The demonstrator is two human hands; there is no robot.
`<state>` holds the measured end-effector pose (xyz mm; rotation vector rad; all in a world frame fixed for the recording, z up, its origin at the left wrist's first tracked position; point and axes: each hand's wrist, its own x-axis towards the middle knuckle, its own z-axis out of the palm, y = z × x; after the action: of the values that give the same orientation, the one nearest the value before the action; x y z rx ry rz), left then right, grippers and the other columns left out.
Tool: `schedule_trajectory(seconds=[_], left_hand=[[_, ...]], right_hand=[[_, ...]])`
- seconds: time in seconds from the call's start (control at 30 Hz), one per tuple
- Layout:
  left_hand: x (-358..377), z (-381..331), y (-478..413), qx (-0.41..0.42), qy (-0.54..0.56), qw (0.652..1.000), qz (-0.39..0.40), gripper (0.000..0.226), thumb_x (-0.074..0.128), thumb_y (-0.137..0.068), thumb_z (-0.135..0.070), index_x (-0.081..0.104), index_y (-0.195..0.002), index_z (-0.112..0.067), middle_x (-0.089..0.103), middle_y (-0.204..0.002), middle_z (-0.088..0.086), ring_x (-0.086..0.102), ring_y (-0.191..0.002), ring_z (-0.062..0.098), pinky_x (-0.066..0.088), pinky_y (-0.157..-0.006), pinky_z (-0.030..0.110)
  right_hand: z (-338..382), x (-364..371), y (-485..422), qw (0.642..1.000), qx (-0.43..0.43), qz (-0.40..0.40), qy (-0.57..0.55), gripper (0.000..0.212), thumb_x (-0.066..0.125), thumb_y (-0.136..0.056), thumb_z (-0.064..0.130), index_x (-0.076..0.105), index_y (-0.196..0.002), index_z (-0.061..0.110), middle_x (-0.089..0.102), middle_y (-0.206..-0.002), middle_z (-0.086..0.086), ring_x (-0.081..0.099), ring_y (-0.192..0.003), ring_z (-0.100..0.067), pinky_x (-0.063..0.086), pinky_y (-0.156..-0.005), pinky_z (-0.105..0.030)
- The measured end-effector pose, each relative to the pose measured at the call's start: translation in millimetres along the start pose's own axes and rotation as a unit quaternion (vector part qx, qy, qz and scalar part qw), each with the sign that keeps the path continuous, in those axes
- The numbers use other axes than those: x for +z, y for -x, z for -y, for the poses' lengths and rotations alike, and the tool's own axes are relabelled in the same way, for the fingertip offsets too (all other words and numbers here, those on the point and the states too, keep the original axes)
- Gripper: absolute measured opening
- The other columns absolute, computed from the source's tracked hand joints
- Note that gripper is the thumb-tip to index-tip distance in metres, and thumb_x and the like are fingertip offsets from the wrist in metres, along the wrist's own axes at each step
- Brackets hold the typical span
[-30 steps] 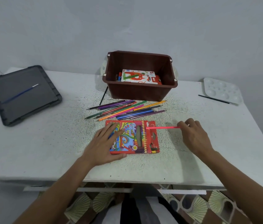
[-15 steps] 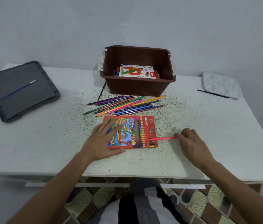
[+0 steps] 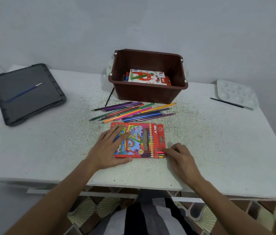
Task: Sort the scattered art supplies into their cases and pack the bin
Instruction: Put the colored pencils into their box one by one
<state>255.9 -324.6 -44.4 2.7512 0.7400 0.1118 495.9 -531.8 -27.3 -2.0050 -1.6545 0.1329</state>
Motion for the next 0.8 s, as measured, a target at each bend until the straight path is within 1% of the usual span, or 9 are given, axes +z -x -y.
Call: schedule_trajectory(seconds=[0.07,0.13,0.2,0.33,0.43,0.5,0.57,0.63,0.8], left_hand=[[0,0,-1,0.001,-0.002,1.0,0.002,0.096,0.035,-0.077,-0.09,0.012,-0.155,-0.038,-0.002,-0.165,-0.006,-0.011,-0.151,0.012,0.002,-0.119,0.043],[0,0,-1,0.003,-0.002,1.0,0.003,0.096,0.035,-0.077,-0.09,0.012,-0.155,-0.038,-0.002,-0.165,-0.006,-0.012,-0.151,0.012,0.002,-0.119,0.042],[1,-1,-1,0.007,-0.002,1.0,-0.005,0.096,0.037,-0.078,-0.089,0.015,-0.155,-0.037,0.001,-0.165,-0.005,-0.011,-0.151,0.012,0.003,-0.119,0.042],[0,0,-1,0.007,0.001,1.0,-0.004,0.096,0.036,-0.077,-0.09,0.015,-0.155,-0.037,0.002,-0.165,-0.005,-0.01,-0.151,0.012,0.003,-0.119,0.042],[1,0,-2,0.006,-0.001,1.0,-0.004,0.097,0.036,-0.077,-0.09,0.015,-0.155,-0.036,0.0,-0.165,-0.006,-0.011,-0.151,0.012,0.004,-0.119,0.043],[1,1,-2,0.009,0.001,1.0,-0.006,0.097,0.037,-0.077,-0.09,0.016,-0.155,-0.035,0.002,-0.165,-0.005,-0.01,-0.151,0.013,0.006,-0.119,0.044],[2,1,-2,0.009,0.001,1.0,-0.007,0.097,0.036,-0.078,-0.09,0.016,-0.155,-0.036,0.003,-0.165,-0.005,-0.009,-0.151,0.013,0.006,-0.12,0.044],[2,1,-2,0.007,0.003,1.0,-0.009,0.096,0.037,-0.078,-0.09,0.015,-0.155,-0.037,0.003,-0.165,-0.005,-0.009,-0.151,0.013,0.007,-0.12,0.044],[3,1,-3,0.009,0.012,1.0,-0.014,0.096,0.04,-0.078,-0.089,0.016,-0.155,-0.037,0.006,-0.165,-0.005,-0.007,-0.151,0.013,0.009,-0.119,0.046]], right_hand=[[1,2,0,1.0,0.021,-0.013,-0.014,0.027,0.051,-0.094,0.019,0.07,-0.111,0.009,0.056,-0.087,-0.002,0.042,-0.077,-0.011,0.031,-0.069,-0.011],[0,6,1,0.999,0.042,-0.024,-0.018,0.022,0.054,-0.092,0.014,0.07,-0.107,0.009,0.057,-0.088,-0.001,0.046,-0.077,-0.013,0.035,-0.066,-0.02],[-3,8,-1,0.999,0.042,-0.019,-0.017,0.02,0.055,-0.093,0.016,0.07,-0.104,0.01,0.055,-0.086,0.0,0.048,-0.076,-0.015,0.035,-0.064,-0.023],[-6,4,-4,1.0,0.004,0.015,-0.01,0.019,0.067,-0.088,0.007,0.073,-0.105,0.011,0.053,-0.084,0.001,0.046,-0.073,-0.012,0.03,-0.063,-0.013],[-7,-7,-12,0.998,-0.003,0.046,-0.035,0.028,0.054,-0.092,0.016,0.069,-0.116,0.014,0.053,-0.088,0.003,0.048,-0.072,-0.007,0.032,-0.062,-0.007],[-11,-12,-22,0.998,0.019,0.047,-0.042,0.031,0.051,-0.092,0.012,0.065,-0.12,0.014,0.052,-0.091,0.005,0.049,-0.07,-0.005,0.033,-0.061,-0.008],[-17,-15,-38,0.998,0.041,0.034,-0.012,0.032,0.055,-0.092,0.004,0.062,-0.122,0.009,0.053,-0.094,0.002,0.052,-0.07,-0.011,0.038,-0.058,-0.018],[-24,-16,-57,0.997,0.068,0.028,0.035,0.036,0.055,-0.093,0.004,0.057,-0.129,0.007,0.056,-0.099,-0.007,0.056,-0.075,-0.021,0.042,-0.059,-0.028],[-42,-20,-98,0.98,0.133,0.067,0.131,0.052,0.046,-0.099,0.011,0.035,-0.149,0.014,0.052,-0.106,-0.015,0.052,-0.084,-0.029,0.046,-0.066,-0.036]])
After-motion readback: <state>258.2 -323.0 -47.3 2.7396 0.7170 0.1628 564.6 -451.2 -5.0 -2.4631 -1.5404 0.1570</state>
